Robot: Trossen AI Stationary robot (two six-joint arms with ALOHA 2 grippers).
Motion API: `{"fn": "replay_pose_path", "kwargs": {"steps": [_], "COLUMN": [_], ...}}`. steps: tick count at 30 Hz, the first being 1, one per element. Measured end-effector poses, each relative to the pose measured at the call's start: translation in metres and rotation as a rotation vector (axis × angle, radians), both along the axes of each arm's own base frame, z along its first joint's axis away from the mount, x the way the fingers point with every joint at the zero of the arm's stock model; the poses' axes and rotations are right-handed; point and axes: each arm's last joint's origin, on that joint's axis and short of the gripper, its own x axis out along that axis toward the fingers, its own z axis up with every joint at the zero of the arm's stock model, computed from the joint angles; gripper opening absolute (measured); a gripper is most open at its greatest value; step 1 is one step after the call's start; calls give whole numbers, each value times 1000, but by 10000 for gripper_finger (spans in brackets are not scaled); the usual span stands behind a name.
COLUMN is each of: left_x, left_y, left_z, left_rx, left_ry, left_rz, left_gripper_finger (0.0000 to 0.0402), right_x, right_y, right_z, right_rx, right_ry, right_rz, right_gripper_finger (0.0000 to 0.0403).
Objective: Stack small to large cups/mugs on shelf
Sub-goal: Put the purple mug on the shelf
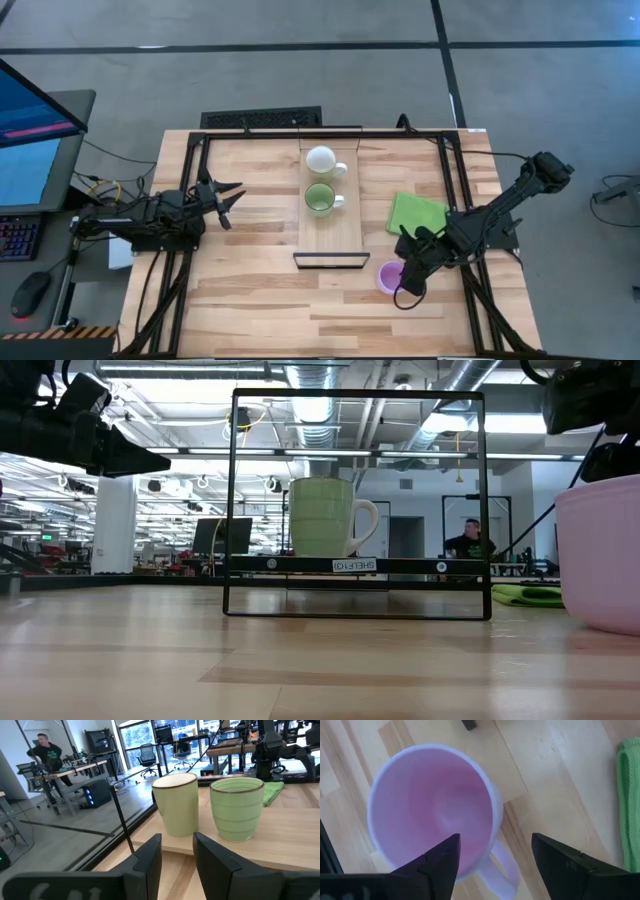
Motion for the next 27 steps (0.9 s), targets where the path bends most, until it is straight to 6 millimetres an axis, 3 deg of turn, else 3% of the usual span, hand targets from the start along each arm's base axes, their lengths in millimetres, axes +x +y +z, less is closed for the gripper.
{"fn": "replay_pose_path", "kwargs": {"steps": [20, 27], "left_x": [0, 0], "left_y": [0, 0], "left_z": [0, 0], "left_rx": [0, 0], "left_ry": [-1, -1], "left_rz": [0, 0], "left_gripper_finger": [103, 103], "right_x": [5, 5], "right_y": [3, 3], "right_z": [2, 2], "right_rx": [40, 29], "right_ry": [-55, -60], "right_rz": [-33, -37], "right_gripper_finger": [267, 236]}}
